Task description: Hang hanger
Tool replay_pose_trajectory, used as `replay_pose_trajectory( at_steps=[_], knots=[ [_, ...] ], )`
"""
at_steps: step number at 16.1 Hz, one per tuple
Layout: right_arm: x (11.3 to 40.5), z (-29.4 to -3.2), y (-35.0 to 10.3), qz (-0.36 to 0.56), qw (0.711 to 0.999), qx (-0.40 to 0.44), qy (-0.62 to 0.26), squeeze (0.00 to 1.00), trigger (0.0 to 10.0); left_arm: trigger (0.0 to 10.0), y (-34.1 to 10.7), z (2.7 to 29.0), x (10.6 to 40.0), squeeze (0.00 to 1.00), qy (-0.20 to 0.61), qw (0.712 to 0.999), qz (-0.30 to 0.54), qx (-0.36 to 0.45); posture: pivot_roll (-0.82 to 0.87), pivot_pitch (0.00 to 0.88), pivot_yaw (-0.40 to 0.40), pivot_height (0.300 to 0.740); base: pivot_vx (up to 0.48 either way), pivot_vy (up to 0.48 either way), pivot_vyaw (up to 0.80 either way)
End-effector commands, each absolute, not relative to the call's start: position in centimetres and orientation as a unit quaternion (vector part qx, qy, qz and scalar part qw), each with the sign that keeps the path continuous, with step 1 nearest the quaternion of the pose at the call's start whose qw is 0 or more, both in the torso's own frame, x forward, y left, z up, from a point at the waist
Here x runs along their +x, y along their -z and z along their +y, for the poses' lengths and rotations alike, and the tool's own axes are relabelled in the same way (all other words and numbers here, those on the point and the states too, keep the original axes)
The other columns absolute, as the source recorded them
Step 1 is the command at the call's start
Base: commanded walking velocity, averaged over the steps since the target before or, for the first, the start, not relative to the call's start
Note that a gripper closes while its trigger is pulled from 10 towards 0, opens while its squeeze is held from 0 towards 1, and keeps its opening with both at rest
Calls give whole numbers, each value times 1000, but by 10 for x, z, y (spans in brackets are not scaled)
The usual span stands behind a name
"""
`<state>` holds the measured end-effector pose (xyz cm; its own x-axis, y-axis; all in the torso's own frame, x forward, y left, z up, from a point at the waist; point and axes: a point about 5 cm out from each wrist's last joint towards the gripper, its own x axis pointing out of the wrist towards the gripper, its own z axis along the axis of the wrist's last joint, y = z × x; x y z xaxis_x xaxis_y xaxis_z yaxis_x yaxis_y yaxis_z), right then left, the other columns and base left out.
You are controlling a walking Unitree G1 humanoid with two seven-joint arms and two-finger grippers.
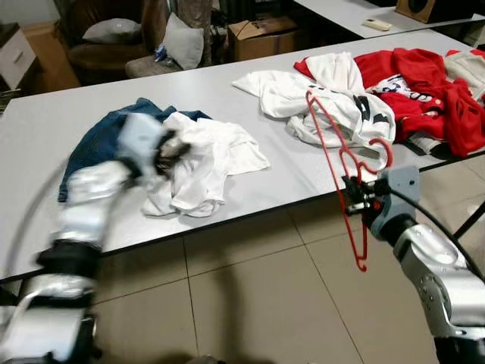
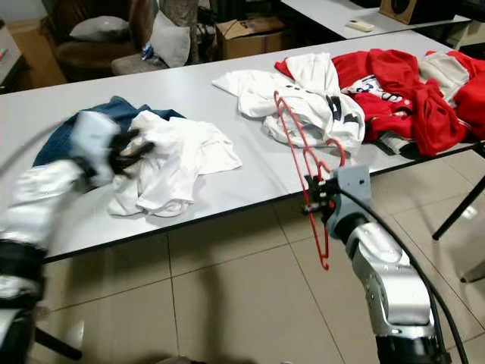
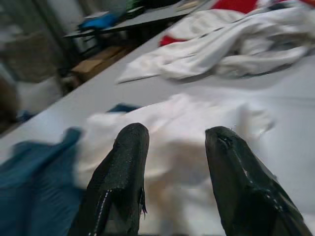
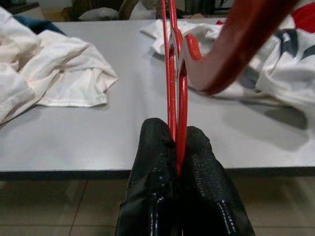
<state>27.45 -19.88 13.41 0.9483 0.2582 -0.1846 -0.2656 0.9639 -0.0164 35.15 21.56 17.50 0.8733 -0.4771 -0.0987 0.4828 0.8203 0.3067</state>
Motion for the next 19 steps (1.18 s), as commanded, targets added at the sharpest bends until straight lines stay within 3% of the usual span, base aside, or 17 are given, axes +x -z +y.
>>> replay_pose_trajectory(
  at_steps=[1, 3, 11, 12, 14, 19],
  knots=[
    [274, -192, -138, 76, 986, -20, -145, 0, 10000, 10000, -172, 227, 347, 0, 232, 954, 23, 188, -121, 0, 87, 740, 0, 0, 0],
    [273, -189, -134, 81, 985, -18, -150, 0, 10000, 10000, -155, 257, 338, 0, 177, 955, 81, 223, -118, 0, 84, 740, 0, 0, 0],
    [270, -189, -132, 82, 986, -16, -146, 0, 10000, 10000, -114, 246, 331, 0, 171, 963, 149, 143, -129, 0, 94, 740, 0, 0, 0],
    [270, -189, -132, 82, 986, -16, -146, 0, 10000, 8941, -113, 246, 332, 0, 165, 964, 151, 145, -129, 0, 94, 740, 0, 0, 0],
    [270, -188, -132, 82, 986, -17, -147, 0, 10000, 0, -114, 246, 335, 0, 146, 968, 143, 144, -129, 0, 94, 740, 0, 0, 0],
    [270, -188, -131, 81, 986, -19, -147, 0, 10000, 0, -118, 246, 337, 0, 145, 975, 120, 118, -130, 0, 95, 740, 0, 0, 0]
  ],
)
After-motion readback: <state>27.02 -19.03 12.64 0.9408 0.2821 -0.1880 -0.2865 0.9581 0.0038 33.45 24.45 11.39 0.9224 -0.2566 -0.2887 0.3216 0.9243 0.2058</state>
